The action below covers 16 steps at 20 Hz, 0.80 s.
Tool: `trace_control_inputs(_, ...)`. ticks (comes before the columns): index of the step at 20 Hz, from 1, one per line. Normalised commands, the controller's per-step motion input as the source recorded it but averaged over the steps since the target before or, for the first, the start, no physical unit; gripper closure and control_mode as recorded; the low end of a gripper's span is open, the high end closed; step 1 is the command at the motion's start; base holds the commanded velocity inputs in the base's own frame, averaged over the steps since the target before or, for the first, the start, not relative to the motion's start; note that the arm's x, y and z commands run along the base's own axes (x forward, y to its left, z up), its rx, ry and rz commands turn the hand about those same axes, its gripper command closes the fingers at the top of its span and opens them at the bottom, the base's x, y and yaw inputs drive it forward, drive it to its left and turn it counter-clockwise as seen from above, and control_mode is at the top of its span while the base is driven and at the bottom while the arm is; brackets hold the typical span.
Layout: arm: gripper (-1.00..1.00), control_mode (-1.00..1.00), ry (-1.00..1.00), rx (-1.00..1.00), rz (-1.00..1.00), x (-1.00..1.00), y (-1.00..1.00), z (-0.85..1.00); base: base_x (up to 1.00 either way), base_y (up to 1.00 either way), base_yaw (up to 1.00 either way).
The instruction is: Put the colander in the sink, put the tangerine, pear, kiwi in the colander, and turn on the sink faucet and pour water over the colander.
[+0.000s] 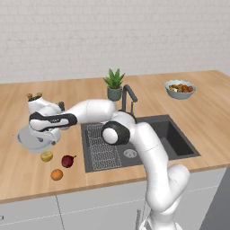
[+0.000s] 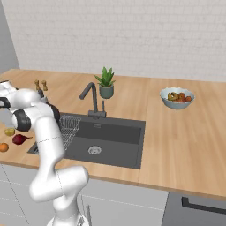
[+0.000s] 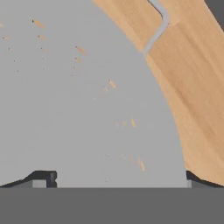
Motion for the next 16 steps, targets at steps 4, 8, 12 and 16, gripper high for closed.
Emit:
trace_control_inputs(4,-1.00,-1.00,0.00,0.03,0.00,0.24,0.00,-0.32,0.00,0.00,0.00)
trace_control_inputs(8,1.00,-1.00,0.00,0.02,0.00,0.20,0.00,-0.29,0.00,0.00,0.00)
trace_control_inputs(12,1.00,-1.00,-0.09,0.00,0.00,0.07,-0.04,-0.32,0.00,0.00,0.00)
trace_control_inputs(16,1.00,-1.00,-0.19,0.00,0.00,0.00,-0.12,-0.23,0.00,0.00,0.00)
